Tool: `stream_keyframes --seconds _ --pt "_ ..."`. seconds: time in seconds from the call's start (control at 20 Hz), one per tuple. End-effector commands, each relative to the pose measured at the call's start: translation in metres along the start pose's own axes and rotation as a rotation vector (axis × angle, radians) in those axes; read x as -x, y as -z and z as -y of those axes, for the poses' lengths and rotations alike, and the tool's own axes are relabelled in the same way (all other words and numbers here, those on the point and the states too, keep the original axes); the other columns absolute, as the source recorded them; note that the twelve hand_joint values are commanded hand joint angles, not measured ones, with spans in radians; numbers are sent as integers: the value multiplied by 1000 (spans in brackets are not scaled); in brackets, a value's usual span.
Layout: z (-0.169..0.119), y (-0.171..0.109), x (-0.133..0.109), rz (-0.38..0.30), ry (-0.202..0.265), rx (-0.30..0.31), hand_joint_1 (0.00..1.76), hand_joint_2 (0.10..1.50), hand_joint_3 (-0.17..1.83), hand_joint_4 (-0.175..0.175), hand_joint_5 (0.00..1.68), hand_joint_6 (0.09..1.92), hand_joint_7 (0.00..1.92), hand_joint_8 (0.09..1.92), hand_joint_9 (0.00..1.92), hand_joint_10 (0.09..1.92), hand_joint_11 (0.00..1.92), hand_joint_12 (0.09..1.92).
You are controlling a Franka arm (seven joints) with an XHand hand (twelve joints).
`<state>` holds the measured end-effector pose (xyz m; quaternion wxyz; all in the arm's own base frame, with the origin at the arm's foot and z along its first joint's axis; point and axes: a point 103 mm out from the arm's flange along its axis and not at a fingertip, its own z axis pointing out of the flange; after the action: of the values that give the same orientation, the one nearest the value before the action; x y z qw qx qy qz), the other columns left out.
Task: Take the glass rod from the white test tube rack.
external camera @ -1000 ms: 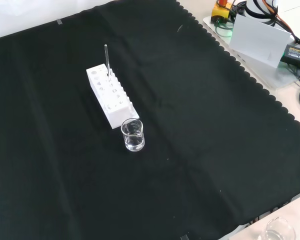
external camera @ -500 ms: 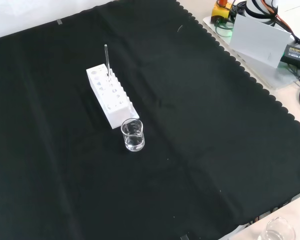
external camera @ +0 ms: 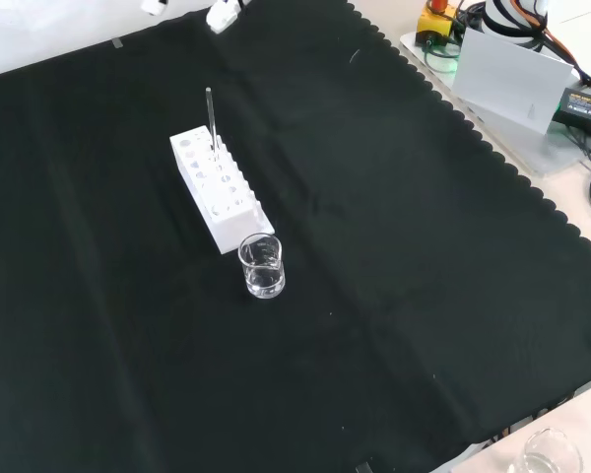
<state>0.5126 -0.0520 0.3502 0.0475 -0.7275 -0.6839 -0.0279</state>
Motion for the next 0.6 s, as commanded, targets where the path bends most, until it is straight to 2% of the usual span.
stream_keyframes --seconds 0.05,0.6 --pt "-5 -16 4 -32 13 59 702 1158 -175 -110 409 92 373 807 442 761 215 1404" --pt "-15 -47 4 -67 30 46 717 1160 -175 -117 443 169 535 783 630 697 433 1334"
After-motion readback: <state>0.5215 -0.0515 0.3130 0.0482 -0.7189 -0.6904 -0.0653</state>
